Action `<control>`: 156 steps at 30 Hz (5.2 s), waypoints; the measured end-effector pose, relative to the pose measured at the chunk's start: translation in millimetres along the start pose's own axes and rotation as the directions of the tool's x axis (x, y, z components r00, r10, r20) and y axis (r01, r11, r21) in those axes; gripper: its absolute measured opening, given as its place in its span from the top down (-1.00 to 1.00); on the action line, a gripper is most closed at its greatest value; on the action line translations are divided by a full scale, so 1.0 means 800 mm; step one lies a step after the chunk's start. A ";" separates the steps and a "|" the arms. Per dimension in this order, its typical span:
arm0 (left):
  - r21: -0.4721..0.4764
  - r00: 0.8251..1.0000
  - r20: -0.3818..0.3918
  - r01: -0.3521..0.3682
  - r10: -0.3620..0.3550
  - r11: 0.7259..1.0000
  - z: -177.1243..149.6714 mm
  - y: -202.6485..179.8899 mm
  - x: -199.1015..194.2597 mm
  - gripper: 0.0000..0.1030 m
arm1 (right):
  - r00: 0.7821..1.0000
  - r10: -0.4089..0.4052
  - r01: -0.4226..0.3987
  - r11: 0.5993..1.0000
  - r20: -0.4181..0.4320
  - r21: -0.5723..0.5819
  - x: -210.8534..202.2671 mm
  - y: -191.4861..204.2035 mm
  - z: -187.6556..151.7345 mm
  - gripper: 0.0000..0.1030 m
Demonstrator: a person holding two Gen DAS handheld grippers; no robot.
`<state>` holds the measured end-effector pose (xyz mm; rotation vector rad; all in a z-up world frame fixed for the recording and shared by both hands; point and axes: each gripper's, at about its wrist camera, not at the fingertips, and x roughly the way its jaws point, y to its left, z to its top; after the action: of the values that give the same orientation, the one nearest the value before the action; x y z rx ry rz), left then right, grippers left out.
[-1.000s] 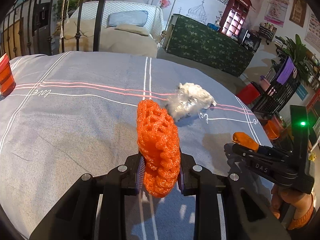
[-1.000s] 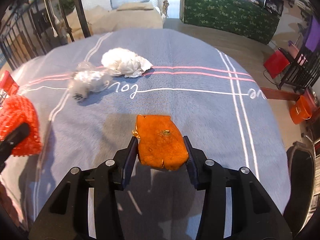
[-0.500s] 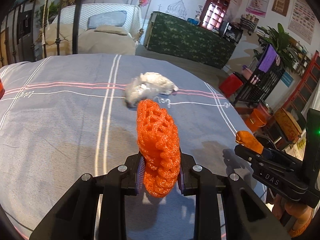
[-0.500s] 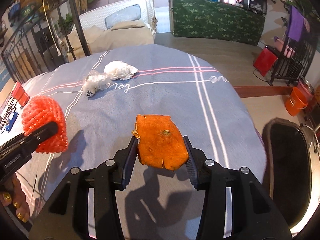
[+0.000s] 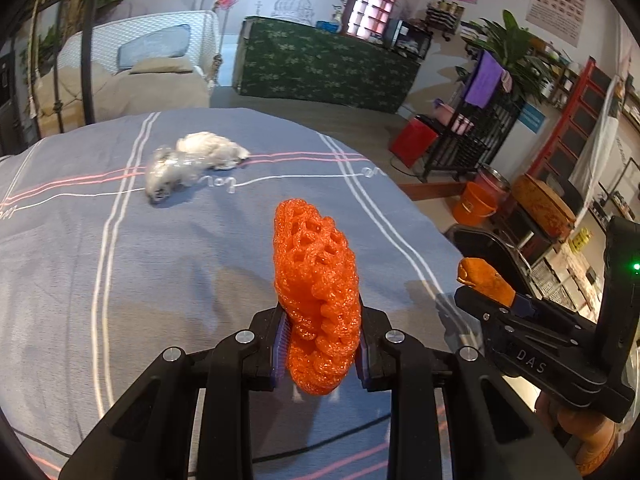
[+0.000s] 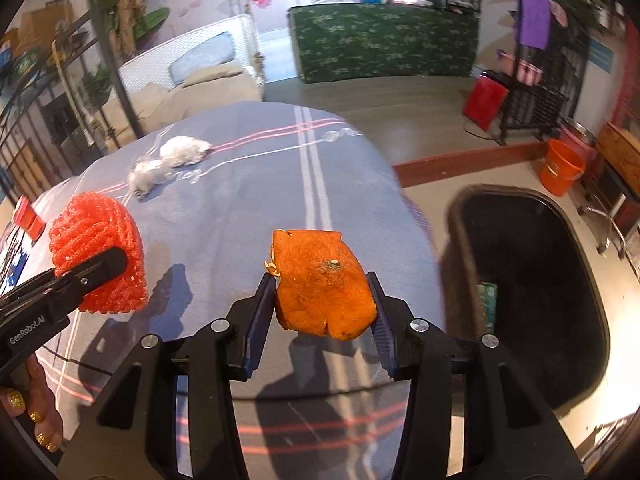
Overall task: Collect trash
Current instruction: 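Carry the foam net and orange scrap with both tools over the wastebasket, then open both tools to drop the orange scrap and foam net into the wastebasket, then move both tools back over the tissue and plastic bag on the bed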
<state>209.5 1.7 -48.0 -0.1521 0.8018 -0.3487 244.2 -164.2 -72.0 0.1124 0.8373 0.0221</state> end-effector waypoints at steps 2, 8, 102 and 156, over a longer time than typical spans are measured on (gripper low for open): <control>0.015 1.000 -0.004 0.019 -0.019 1.000 -0.005 -0.016 0.004 0.49 | 1.000 -0.015 0.015 1.000 0.007 0.024 -0.006 -0.015 -0.005 0.11; 0.075 0.997 -0.026 0.081 -0.079 0.994 -0.006 -0.062 0.020 0.49 | 0.997 -0.071 0.068 0.991 0.019 0.113 -0.020 -0.072 -0.021 0.12; 0.448 0.944 -0.288 0.282 -0.162 0.848 -0.020 -0.359 0.190 -0.44 | 0.889 -0.455 0.406 0.725 -0.056 0.557 -0.084 -0.346 -0.119 -0.42; -0.027 0.947 0.038 -0.318 0.319 0.948 0.089 0.117 0.057 -0.68 | 0.991 0.113 -0.111 0.993 0.064 -0.041 0.058 0.061 0.090 -0.59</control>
<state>313.9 72.4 -54.2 -0.0468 0.7737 -0.0311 329.9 -119.1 -52.9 0.1241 0.7629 0.1391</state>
